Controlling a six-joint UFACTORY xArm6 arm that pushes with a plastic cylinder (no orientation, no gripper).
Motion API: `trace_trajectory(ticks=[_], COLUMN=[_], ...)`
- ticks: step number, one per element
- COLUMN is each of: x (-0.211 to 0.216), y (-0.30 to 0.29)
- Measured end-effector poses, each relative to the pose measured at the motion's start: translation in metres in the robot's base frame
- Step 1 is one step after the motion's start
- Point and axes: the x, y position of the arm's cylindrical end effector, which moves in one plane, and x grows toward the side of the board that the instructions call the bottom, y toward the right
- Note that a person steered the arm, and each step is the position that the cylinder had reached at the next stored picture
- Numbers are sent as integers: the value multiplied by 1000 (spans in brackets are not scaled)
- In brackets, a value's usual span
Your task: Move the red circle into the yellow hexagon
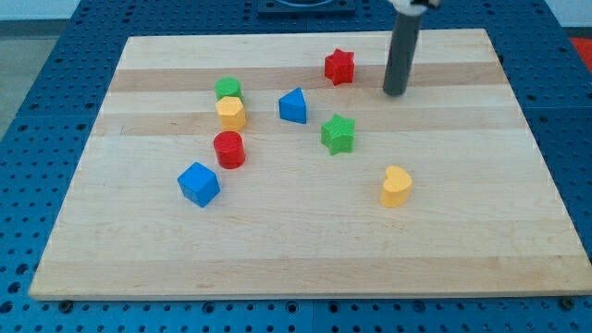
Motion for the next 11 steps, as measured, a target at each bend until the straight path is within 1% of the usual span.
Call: trace_trajectory(ticks=[1,2,5,7,11], x=[63,103,120,122,37], y=[10,-23,-149,-234,-236])
